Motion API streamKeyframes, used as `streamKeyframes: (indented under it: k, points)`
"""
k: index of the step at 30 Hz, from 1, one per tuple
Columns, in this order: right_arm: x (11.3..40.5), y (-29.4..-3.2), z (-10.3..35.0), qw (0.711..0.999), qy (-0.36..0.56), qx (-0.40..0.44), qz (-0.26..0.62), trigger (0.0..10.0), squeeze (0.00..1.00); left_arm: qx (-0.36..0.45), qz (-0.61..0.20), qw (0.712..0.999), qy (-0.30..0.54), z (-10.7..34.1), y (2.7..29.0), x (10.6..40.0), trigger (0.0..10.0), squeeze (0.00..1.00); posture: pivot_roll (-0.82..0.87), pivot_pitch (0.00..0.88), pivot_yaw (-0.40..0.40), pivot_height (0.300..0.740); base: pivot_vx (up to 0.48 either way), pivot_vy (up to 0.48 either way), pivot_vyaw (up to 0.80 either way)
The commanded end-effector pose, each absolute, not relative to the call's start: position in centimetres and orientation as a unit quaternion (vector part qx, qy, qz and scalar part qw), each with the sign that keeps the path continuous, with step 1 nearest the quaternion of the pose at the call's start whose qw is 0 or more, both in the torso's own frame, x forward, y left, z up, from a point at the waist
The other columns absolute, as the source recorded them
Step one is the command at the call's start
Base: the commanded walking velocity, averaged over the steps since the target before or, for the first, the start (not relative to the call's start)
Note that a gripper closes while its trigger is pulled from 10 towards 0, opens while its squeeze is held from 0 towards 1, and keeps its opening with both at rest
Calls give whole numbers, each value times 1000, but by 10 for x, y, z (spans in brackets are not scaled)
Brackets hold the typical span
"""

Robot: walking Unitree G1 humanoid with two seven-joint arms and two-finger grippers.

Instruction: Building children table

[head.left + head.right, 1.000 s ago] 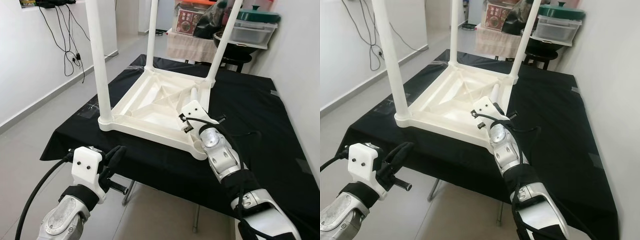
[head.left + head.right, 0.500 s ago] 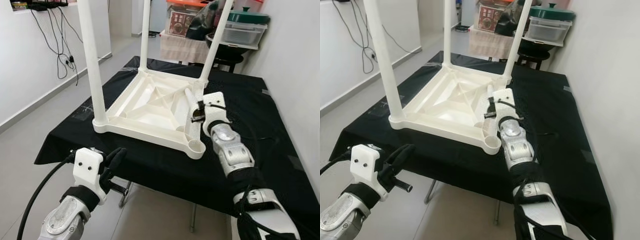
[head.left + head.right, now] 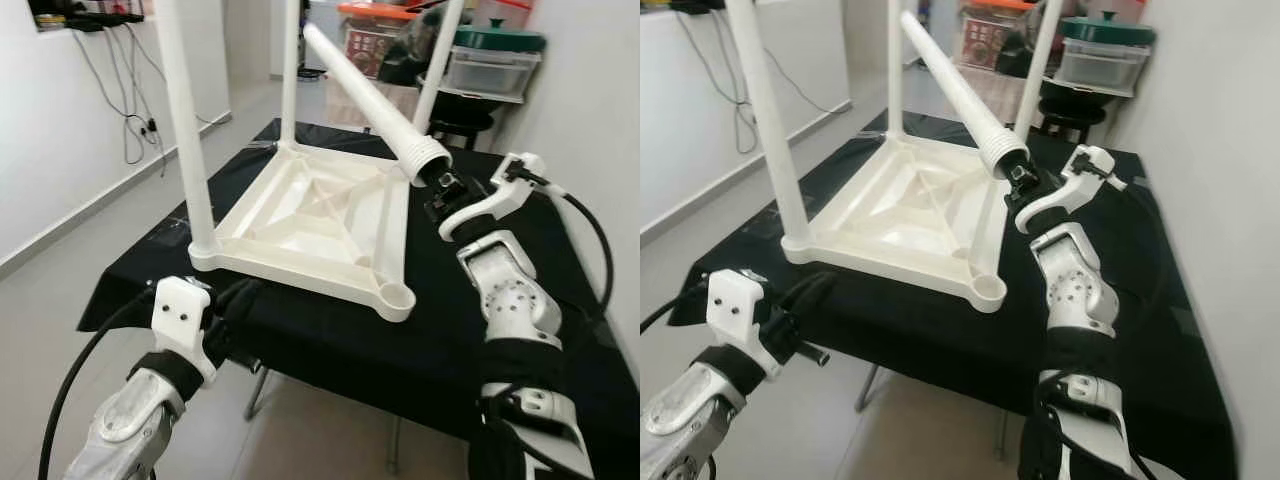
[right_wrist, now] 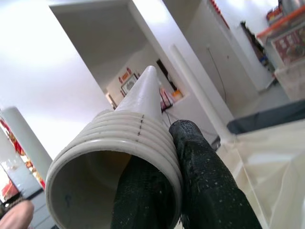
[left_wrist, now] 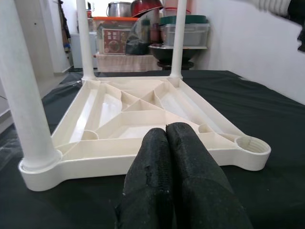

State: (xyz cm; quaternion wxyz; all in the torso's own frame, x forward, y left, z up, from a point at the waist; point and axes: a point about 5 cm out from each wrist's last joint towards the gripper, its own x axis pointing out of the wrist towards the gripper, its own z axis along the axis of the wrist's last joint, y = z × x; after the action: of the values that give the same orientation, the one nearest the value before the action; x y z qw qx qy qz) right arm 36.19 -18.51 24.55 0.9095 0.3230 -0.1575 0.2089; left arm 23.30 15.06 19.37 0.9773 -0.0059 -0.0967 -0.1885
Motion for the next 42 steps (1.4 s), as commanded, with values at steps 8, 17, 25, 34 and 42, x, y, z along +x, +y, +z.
streamKeyframes:
  k: [8,17,25,34,42]
  points:
    - [360,-194,246,902,-165,331,224,10000,0,-5,-190,978,-88,191,152,235,10000,0,41,3,-78,740,0,0,0]
    - [359,-230,253,836,-213,473,178,10000,0,-49,-201,972,-108,200,155,235,10000,1000,40,4,-75,740,0,0,0]
    - [343,-226,273,766,-272,505,290,10000,0,-117,-220,957,-145,219,155,239,10000,1000,37,3,-70,740,0,0,0]
    - [324,-199,271,710,-267,500,418,10000,0,-189,-265,923,-205,251,150,239,10000,1000,41,2,-72,740,0,0,0]
    - [306,-174,260,685,-231,468,509,10000,0,-288,-288,865,-293,301,162,240,10000,1000,53,0,-73,740,0,0,0]
